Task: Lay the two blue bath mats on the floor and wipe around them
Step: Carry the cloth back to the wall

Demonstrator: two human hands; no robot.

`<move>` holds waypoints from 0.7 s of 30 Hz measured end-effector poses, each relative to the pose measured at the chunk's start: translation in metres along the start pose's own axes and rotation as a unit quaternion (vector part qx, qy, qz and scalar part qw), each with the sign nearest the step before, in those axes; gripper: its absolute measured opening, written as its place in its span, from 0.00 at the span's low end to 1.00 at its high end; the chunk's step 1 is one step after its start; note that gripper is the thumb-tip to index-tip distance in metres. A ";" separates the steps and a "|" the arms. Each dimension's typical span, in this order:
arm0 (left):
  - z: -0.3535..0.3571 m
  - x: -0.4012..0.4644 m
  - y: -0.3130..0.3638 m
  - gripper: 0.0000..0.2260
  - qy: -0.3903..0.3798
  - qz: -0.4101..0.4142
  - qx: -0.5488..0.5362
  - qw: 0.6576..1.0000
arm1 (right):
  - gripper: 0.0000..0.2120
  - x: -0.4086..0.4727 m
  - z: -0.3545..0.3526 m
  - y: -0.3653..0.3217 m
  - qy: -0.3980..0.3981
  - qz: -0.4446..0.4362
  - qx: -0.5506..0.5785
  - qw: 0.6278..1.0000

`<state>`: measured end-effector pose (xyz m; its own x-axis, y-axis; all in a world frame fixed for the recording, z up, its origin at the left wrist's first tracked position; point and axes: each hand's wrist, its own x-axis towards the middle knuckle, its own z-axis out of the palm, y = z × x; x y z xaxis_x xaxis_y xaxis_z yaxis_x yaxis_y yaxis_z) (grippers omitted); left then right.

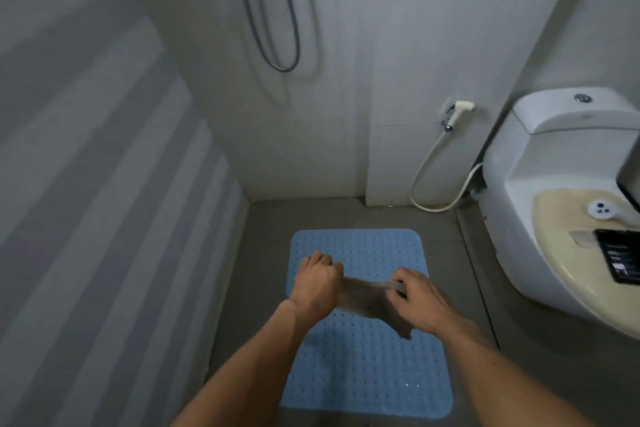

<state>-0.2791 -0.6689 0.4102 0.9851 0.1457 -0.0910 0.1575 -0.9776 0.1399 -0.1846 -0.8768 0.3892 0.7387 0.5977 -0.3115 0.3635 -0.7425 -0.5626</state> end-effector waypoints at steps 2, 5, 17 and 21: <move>-0.028 -0.015 -0.013 0.11 0.002 -0.032 -0.009 0.999 | 0.05 0.000 -0.011 -0.025 -0.015 -0.026 0.014 0.999; -0.069 -0.035 -0.031 0.11 0.005 -0.081 -0.049 0.996 | 0.03 0.006 -0.028 -0.060 -0.055 -0.068 0.011 0.996; -0.167 -0.130 -0.074 0.05 0.139 -0.299 -0.208 0.921 | 0.10 0.031 -0.089 -0.217 -0.094 -0.230 0.065 0.966; -0.192 -0.171 -0.084 0.05 0.206 -0.343 -0.211 0.892 | 0.15 0.028 -0.089 -0.276 -0.100 -0.314 0.031 0.944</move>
<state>-0.4476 -0.5827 0.6036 0.5751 0.8158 0.0608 0.6584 -0.5057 0.5575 -0.2142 -0.6818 0.6039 0.2642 0.9638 -0.0371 0.6551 -0.2075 -0.7265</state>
